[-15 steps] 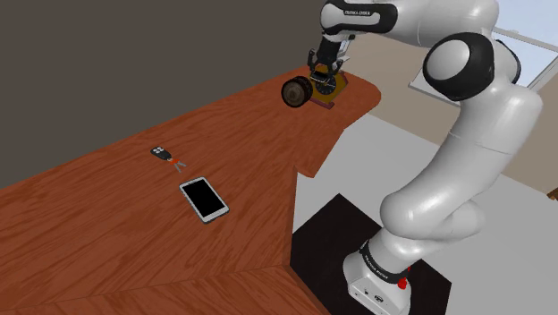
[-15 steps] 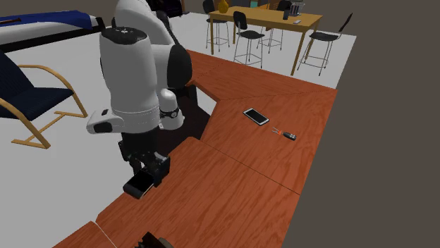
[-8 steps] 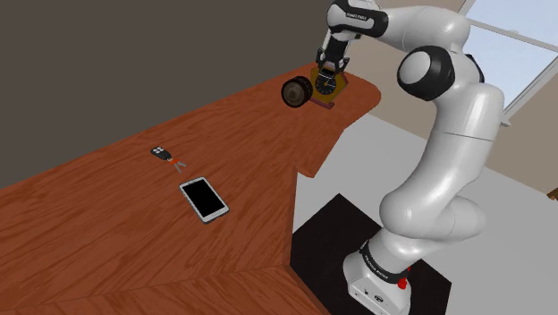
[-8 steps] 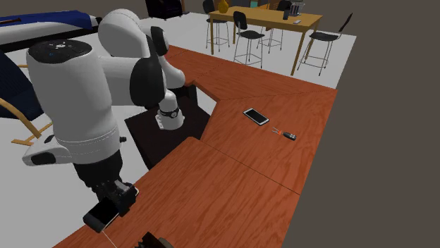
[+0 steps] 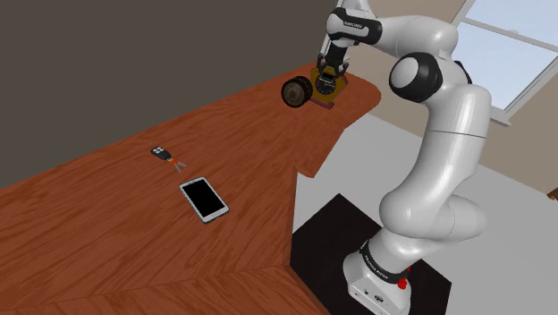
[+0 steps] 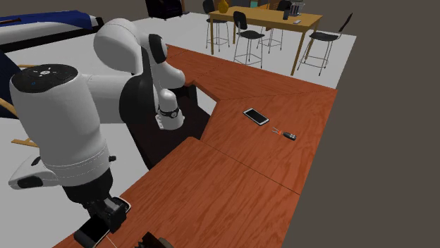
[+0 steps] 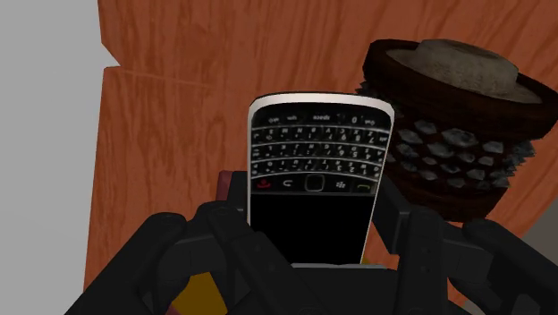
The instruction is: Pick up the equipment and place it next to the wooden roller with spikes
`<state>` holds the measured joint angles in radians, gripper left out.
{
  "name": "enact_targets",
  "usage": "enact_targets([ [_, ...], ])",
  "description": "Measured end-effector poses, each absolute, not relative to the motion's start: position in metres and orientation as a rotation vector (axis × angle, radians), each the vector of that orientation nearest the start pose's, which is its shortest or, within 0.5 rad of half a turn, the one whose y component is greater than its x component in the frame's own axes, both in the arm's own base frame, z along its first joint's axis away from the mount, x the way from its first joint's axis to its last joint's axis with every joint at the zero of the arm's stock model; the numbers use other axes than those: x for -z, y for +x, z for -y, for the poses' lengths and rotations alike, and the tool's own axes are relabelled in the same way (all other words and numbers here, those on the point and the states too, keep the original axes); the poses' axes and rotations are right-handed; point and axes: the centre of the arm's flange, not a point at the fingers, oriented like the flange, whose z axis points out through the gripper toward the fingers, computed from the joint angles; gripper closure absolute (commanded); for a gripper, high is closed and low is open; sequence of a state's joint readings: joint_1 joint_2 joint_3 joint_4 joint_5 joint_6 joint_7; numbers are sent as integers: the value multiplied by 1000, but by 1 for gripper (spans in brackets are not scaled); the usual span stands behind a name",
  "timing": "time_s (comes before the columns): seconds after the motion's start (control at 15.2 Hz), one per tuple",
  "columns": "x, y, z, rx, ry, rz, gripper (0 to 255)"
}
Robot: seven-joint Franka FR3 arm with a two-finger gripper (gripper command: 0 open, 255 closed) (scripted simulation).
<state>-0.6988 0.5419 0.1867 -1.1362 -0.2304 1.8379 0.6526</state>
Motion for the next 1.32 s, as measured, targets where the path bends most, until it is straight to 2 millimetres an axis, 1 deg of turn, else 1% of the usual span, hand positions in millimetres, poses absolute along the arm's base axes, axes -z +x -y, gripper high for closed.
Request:
enact_targets([
  [0.2,-500,603,403,286,-2721,-1777,255],
  [0.53,-475,606,403,287,-2722,-1777,255],
  [1.32,-410,605,403,286,-2722,-1777,255],
])
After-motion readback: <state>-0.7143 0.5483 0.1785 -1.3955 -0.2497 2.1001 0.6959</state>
